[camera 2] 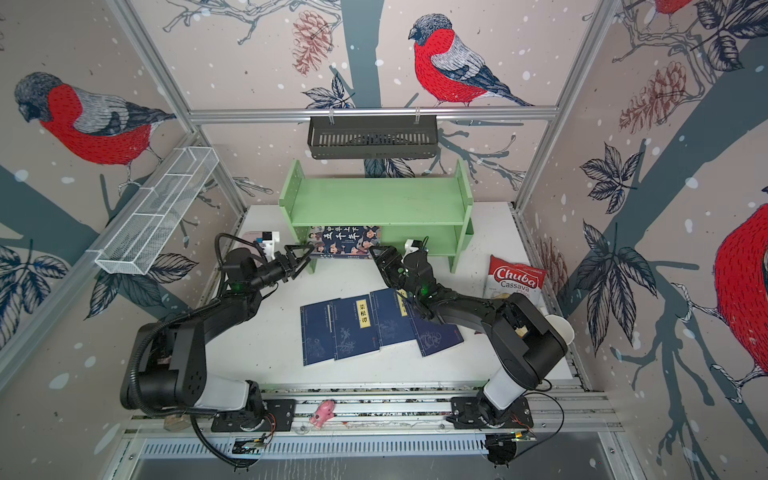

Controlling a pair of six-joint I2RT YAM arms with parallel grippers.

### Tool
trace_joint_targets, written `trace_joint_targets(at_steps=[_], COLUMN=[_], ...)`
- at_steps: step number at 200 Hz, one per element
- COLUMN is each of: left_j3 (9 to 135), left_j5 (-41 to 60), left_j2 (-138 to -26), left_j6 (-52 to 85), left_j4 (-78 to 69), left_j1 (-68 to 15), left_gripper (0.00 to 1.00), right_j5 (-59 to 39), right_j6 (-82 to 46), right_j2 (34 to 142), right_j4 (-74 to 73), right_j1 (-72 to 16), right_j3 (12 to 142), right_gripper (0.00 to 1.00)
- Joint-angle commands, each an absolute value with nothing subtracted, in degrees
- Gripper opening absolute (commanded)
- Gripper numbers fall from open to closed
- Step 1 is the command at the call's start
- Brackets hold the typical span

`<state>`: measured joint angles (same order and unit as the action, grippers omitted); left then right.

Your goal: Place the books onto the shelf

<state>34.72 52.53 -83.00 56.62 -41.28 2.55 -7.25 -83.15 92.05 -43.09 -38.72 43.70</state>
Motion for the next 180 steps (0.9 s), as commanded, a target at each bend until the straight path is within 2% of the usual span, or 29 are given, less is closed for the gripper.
trace_joint_targets(at_steps=[1, 49, 129, 180], left_j3=[34.98, 35.94, 37.48, 34.56], left_j5=[53.0, 52.55, 52.1, 55.84], left_j2=[-83.62, -84.97, -86.13, -80.7], left_j6=[55.81, 55.59, 55.56, 55.91], left_j4=[-42.75, -43.49, -43.58, -38.84], left_j1=[2.6, 2.58, 2.55, 2.56], left_gripper=[0.9, 0.9, 0.89, 0.89], right_j5=[-8.23, -9.32, -8.53, -6.65], right_j6=[-83.35, -83.94, -82.83, -80.9], right_j2=[93.26, 95.8, 92.5, 89.82], right_j4=[-47.06, -47.49, -45.22, -41.71], right_j1=[-38.34, -38.0, -37.79, -36.42], right_j3=[44.42, 46.91, 44.68, 43.68], right_gripper=[0.79, 0.78, 0.79, 0.8])
